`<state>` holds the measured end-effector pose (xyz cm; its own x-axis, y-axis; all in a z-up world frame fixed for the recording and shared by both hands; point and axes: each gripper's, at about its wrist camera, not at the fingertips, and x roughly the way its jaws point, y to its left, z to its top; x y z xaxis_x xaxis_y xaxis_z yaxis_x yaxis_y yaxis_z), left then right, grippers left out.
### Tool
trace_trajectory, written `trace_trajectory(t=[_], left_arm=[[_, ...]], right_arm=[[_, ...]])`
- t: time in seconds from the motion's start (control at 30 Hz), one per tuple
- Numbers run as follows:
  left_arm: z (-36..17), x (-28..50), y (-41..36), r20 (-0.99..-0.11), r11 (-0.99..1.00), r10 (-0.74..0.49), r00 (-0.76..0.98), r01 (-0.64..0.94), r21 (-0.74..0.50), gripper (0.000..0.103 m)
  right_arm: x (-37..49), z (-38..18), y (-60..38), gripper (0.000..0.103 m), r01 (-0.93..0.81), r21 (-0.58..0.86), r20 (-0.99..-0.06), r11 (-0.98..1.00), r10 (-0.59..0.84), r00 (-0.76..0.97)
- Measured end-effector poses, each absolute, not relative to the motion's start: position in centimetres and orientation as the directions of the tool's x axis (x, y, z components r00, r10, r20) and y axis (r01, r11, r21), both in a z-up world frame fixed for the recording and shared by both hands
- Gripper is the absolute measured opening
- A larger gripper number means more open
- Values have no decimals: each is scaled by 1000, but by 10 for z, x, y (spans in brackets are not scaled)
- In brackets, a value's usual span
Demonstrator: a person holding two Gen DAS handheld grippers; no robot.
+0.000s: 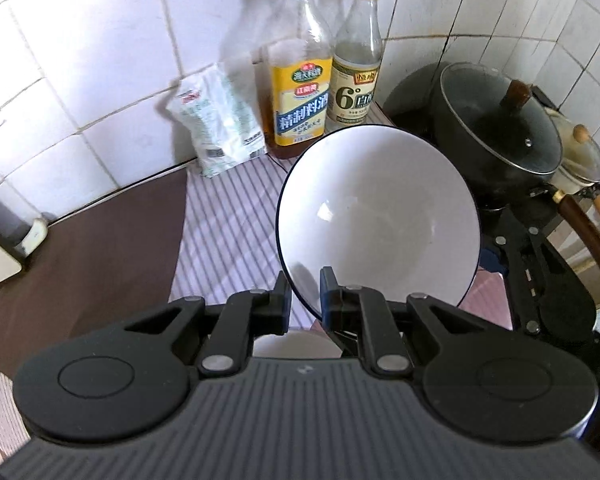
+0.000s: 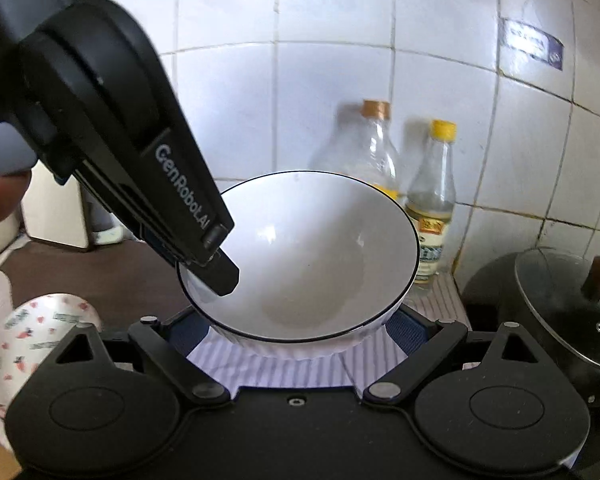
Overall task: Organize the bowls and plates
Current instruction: 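Carry the third bowl over and lower it into the bowl stack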
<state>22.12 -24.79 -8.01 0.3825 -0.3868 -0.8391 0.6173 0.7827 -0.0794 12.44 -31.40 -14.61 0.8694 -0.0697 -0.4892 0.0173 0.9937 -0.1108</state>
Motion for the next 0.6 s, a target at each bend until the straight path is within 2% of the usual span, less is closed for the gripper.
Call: trace_trajectory(t=[0.27,0.6], left_arm=[[-74,196,-202,-843,802,-389,370,587,-112,13],[-116,195,-167,-894,827,-377,243,523,-206,13]], right_arm=[[99,-134,-276,97,-35,-133,-485,990,-35,874],[82,-157,-246,97,-90,-107,-587,990,11,809]])
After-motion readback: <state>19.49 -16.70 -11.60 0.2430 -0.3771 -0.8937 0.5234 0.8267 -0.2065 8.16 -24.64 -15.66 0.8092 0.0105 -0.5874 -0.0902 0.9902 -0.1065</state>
